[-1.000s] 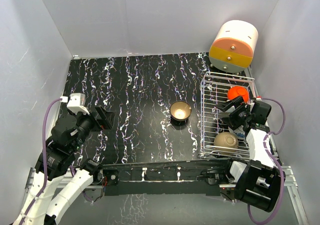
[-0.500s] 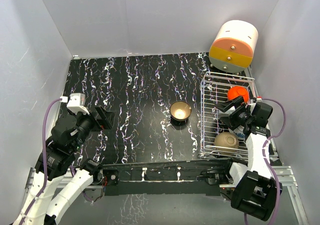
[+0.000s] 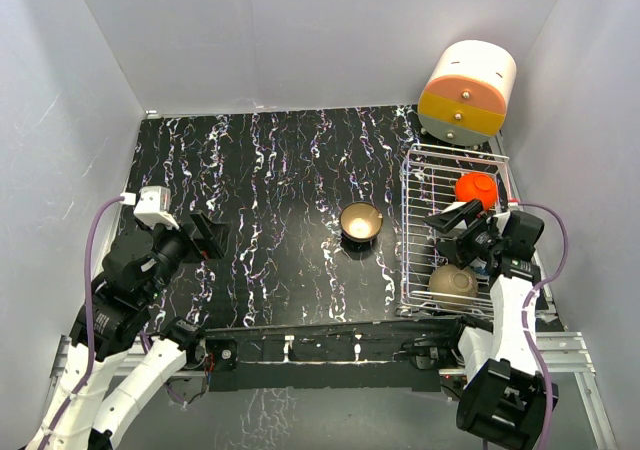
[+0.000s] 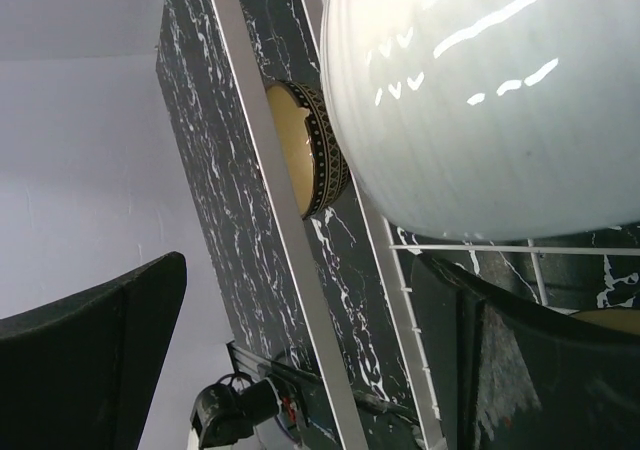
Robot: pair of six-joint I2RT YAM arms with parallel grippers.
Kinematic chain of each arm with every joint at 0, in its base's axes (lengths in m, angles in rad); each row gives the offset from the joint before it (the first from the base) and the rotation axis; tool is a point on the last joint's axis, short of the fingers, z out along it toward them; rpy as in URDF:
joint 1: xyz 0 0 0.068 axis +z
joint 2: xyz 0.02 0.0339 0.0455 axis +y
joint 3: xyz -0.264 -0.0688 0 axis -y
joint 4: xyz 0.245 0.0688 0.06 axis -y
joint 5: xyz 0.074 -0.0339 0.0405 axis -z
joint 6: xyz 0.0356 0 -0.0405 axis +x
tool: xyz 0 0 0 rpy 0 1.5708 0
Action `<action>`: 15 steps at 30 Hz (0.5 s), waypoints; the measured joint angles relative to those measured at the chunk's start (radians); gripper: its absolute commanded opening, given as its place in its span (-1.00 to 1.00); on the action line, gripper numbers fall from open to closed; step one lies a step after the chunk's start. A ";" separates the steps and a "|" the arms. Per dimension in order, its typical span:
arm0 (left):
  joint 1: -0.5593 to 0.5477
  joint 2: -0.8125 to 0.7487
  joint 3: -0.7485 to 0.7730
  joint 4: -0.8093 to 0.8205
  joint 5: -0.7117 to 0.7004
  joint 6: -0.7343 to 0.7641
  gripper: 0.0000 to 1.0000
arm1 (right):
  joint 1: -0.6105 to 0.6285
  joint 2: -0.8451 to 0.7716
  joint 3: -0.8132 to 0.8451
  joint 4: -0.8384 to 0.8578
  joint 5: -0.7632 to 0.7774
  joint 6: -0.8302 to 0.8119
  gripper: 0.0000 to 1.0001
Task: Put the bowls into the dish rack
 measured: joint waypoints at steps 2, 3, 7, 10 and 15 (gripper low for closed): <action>0.000 0.000 0.000 0.000 0.001 0.000 0.94 | 0.000 -0.018 -0.010 -0.002 -0.013 0.001 0.98; 0.000 0.000 0.000 0.000 0.001 0.000 0.94 | 0.000 -0.024 -0.014 -0.004 -0.019 0.001 0.98; 0.000 0.000 -0.013 0.008 0.002 -0.001 0.94 | 0.009 -0.035 -0.026 -0.006 -0.043 0.002 0.98; 0.000 -0.002 -0.035 0.015 0.007 -0.007 0.94 | 0.023 -0.039 -0.025 -0.006 -0.062 0.006 0.98; 0.000 -0.001 -0.045 0.017 0.012 -0.011 0.94 | 0.060 -0.037 0.017 -0.006 -0.086 0.029 0.98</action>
